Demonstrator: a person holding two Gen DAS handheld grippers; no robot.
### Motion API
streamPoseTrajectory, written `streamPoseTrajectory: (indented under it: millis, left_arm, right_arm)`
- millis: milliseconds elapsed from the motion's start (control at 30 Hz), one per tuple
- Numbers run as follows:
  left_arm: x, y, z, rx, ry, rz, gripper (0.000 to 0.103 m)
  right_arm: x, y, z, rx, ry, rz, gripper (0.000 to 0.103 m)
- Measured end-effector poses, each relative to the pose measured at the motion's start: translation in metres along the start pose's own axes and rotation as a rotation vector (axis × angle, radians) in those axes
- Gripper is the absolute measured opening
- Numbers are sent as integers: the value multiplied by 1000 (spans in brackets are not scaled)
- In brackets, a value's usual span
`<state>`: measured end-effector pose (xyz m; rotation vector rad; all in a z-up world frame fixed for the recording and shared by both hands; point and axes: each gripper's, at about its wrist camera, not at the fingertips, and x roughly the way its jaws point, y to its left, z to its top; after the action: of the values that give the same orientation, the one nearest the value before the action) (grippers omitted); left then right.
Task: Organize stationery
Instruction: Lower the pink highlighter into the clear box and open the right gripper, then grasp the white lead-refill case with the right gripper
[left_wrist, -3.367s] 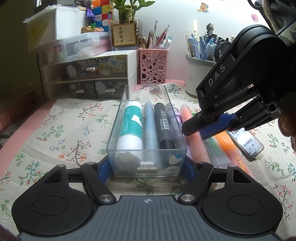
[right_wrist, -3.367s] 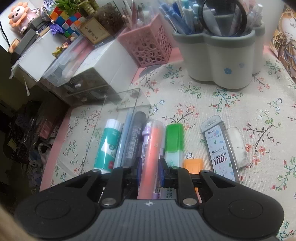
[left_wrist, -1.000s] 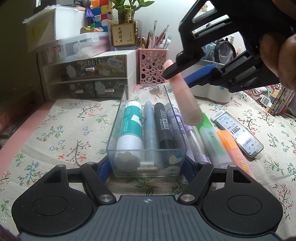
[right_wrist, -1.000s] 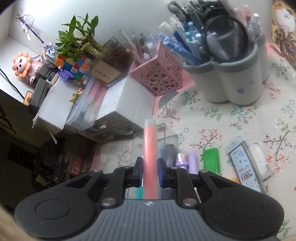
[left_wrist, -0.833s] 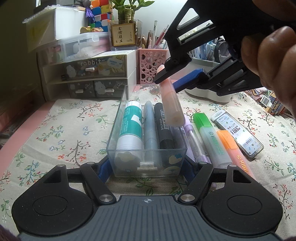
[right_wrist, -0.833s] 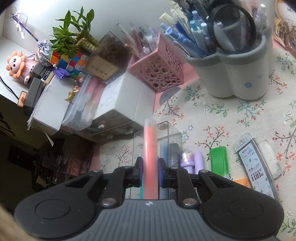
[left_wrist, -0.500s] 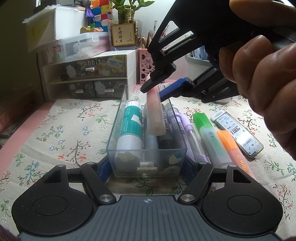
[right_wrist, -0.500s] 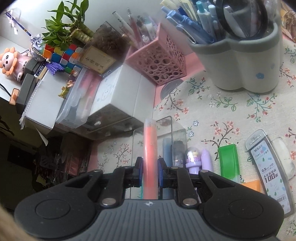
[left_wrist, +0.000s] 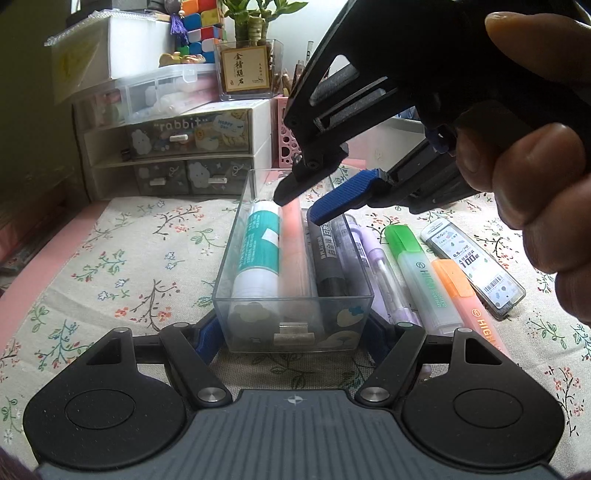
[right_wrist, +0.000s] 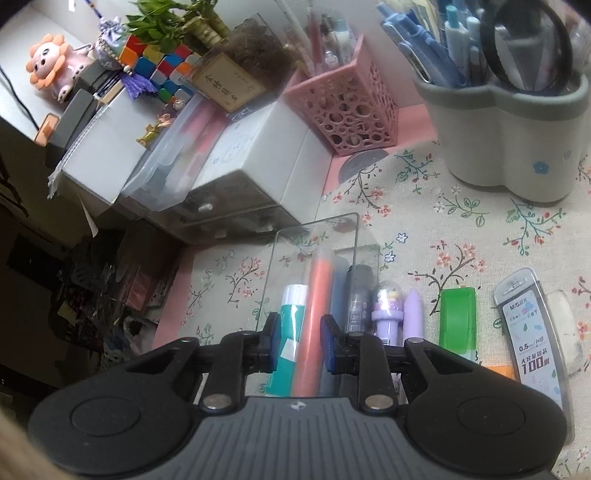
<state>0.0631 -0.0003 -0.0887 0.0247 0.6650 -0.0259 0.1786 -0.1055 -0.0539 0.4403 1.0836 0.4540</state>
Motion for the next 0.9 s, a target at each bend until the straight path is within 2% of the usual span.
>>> streamPoseTrajectory:
  millis: [33,100,433,633,767,900]
  left_arm:
    - [0,0,0,0,0,0,73]
    - [0,0,0,0,0,0,73]
    - [0,0,0,0,0,0,73]
    - [0,0,0,0,0,0,73]
    - [0,0,0,0,0,0,73]
    - [0,0,0,0,0,0,73]
  right_arm:
    - [1,3,-1,-23,7,-13,7]
    - [7,7,-2,-60,24,-47,4]
    - [4,10,-10,-137,72,-48,4]
    - [-13,0,-8,-68,6,-4,5]
    - [-37,-14,-4,-22,-71,-25,5]
    - [-48,-33,-4,22,-93,-57,5]
